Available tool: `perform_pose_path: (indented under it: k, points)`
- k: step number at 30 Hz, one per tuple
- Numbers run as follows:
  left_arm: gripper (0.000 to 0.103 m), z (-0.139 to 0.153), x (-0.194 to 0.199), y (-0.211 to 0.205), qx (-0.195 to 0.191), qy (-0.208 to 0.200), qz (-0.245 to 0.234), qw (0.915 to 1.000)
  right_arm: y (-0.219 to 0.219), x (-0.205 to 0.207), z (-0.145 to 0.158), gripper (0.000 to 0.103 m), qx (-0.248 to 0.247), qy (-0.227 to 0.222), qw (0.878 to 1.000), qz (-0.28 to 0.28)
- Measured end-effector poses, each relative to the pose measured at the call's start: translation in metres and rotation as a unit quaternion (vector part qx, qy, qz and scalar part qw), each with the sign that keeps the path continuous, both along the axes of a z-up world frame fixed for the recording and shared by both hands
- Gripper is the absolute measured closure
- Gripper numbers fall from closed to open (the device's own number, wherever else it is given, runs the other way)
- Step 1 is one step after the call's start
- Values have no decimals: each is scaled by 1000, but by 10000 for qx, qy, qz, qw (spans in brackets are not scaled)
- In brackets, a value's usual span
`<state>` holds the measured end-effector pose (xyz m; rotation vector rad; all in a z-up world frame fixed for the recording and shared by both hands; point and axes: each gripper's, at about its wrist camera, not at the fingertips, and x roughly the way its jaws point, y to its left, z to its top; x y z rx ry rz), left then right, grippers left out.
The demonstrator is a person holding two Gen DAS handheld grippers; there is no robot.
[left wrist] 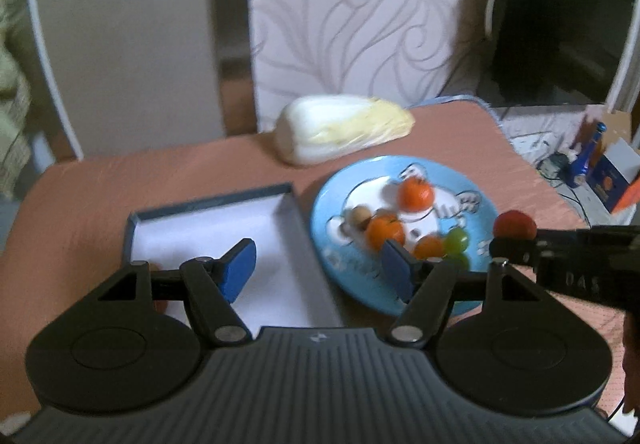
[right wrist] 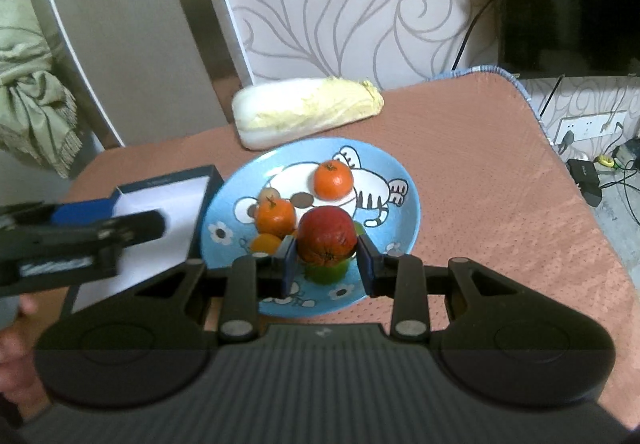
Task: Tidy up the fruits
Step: 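Lower the red fruit onto the blue plate and open the right tool while the left returns to the box, then grasp the small red fruit in the white box with the right tool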
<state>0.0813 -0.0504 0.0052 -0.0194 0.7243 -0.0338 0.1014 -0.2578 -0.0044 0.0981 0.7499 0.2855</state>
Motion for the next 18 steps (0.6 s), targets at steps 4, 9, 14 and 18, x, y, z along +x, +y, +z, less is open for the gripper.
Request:
perform_pose_path:
  k: [4,9,14,18]
  points:
    - [29,-5,-5,15,-29,120,278,9995,8,18,-9,68,-140,65,9999,27]
    - [29,-2,-16,30,-15,79,499,9987,11,33,-14,67,-271,88,9996,-85]
    - [29,-2,-21,38,-26,90,620,9980,14,42,-16,67,-343,72,9993,-122]
    - [29,0,-26,41,-21,58,641,9979,17,43,-16,66,-470,-48,9986,-248]
